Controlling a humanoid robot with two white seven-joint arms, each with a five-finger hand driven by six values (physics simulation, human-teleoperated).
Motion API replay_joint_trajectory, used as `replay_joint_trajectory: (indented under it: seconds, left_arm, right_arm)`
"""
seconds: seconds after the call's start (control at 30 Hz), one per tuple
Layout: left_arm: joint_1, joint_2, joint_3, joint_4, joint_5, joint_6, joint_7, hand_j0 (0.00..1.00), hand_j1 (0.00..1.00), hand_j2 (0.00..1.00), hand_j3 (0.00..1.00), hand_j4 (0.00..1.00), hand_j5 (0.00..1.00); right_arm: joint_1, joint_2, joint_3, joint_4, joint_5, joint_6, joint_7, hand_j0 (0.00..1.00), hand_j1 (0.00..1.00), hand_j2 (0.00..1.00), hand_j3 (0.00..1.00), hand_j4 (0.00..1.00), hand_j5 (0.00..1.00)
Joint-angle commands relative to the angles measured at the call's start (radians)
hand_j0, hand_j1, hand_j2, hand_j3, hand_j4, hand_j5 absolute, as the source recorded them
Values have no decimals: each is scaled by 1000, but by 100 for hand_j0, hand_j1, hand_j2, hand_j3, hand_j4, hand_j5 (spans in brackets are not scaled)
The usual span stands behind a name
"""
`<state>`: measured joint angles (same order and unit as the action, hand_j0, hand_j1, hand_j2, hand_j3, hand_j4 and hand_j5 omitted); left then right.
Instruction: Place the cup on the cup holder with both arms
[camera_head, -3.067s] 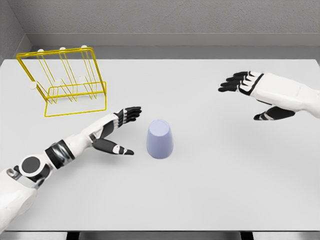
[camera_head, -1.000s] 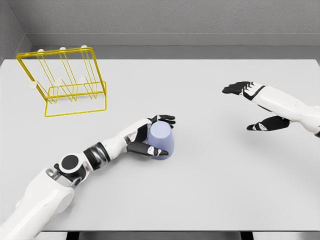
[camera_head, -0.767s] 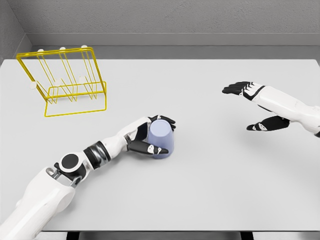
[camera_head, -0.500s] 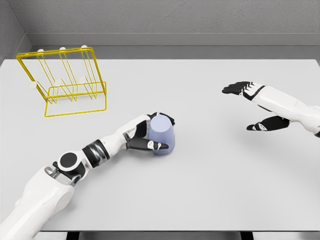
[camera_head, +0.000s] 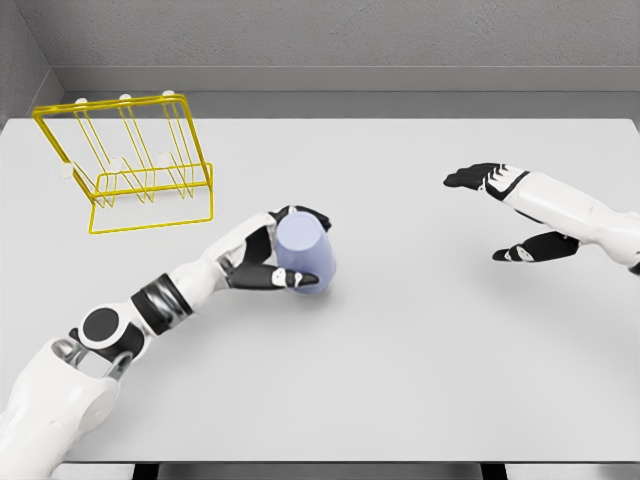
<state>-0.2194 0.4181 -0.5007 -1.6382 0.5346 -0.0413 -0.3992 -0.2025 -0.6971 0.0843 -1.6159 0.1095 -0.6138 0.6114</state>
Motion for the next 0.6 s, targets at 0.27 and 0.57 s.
replay_joint_trajectory:
  seconds: [0.27,0.57]
  left_arm:
    - [-17,116,90,-31,73,1,0,59,59,59,59,59,59]
    - [-66,195,117,-31,119,1,0,59,59,59,59,59,59]
  right_arm:
    - [0,-1,-1,1,-8,3,0,100,100,100,100,100,100]
    - [0,-1,0,-1,-8,3,0,100,100,100,100,100,100]
